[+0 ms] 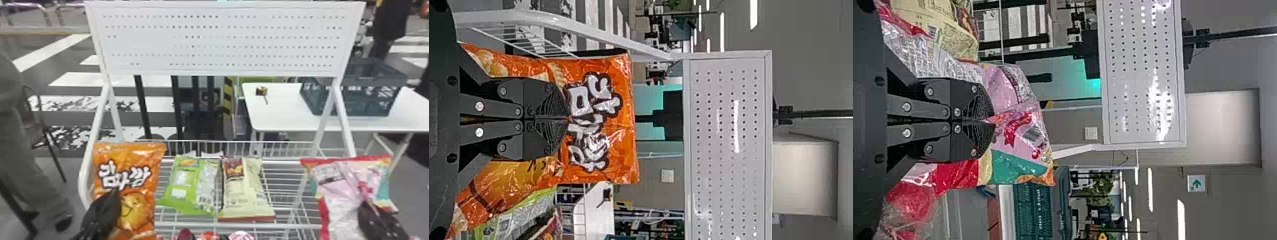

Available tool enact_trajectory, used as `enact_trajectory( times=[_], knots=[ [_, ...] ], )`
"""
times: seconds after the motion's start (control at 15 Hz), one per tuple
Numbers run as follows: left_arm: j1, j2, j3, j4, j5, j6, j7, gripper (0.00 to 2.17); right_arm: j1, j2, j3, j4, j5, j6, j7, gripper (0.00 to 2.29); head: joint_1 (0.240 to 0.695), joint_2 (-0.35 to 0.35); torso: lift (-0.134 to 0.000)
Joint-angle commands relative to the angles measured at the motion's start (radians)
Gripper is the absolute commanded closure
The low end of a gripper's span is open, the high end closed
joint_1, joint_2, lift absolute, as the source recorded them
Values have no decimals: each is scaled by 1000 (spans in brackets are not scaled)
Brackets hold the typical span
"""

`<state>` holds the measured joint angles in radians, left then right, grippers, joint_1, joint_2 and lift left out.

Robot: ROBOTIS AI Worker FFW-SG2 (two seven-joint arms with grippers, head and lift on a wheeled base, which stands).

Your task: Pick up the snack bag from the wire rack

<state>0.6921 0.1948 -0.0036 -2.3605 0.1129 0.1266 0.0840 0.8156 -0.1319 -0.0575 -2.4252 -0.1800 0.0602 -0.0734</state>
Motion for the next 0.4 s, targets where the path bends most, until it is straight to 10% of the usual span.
enact_trajectory(
  times=[0.0,0.33],
  knots=[
    [4,-2,5,-6,1,-1,0,1821,1,0,-1,0,5,1,0,2202,499,0,0],
    [9,-3,7,-16,1,-1,3,1821,7,0,-1,-5,24,4,1,2078,499,0,0]
  ],
)
